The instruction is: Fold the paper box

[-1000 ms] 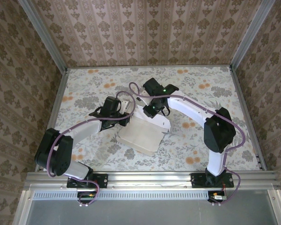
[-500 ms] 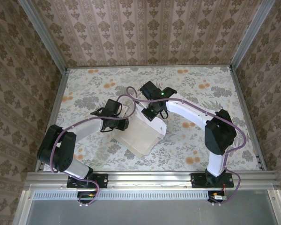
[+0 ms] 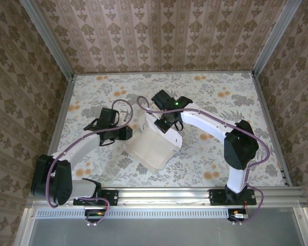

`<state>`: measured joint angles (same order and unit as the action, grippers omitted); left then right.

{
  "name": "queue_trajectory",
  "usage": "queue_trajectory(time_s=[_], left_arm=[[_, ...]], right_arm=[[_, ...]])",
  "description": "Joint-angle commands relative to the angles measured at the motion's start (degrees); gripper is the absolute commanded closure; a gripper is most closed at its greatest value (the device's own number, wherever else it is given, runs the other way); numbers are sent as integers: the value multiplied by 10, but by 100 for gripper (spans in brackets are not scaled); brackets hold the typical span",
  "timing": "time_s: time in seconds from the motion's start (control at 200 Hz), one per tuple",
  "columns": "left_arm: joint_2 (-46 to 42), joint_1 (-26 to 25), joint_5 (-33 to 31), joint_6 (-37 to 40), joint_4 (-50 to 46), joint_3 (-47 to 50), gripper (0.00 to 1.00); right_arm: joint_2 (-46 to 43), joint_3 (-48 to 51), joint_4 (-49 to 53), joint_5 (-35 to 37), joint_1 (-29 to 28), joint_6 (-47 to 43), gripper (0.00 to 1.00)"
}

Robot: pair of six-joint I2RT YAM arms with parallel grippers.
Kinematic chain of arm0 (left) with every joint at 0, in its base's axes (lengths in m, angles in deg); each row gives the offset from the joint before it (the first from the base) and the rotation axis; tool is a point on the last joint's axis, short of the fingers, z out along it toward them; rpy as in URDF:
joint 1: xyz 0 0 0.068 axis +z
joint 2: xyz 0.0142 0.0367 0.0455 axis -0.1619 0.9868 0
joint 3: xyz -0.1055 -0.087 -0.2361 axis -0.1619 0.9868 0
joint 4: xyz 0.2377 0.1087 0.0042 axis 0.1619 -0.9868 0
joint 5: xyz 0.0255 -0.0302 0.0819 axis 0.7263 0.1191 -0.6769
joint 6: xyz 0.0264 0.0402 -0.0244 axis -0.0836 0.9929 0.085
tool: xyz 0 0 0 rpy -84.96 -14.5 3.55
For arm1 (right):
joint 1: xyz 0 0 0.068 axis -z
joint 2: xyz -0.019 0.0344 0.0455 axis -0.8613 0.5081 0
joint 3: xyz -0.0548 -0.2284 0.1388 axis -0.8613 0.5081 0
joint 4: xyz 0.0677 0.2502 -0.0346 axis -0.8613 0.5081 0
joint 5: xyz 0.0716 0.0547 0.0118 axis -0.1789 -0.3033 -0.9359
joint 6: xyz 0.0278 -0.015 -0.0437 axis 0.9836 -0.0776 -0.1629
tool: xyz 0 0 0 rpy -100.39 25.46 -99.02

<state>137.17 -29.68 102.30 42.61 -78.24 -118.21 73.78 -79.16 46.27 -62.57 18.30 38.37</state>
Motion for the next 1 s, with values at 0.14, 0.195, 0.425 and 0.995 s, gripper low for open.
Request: queue_trajectory(time_s=[0.14, 0.195, 0.425, 0.995], left_arm=[[13, 58, 80, -53, 41, -27, 78], [36, 67, 92, -51, 54, -44, 78], [131, 98, 155, -52, 151, -106, 77], [213, 68, 269, 8, 154, -197, 74]], right_arm=[[14, 18, 34, 21, -5, -2, 96], [12, 18, 34, 20, -6, -1, 95], [9, 20, 34, 21, -6, -2, 96], [15, 21, 31, 28, -8, -2, 96]])
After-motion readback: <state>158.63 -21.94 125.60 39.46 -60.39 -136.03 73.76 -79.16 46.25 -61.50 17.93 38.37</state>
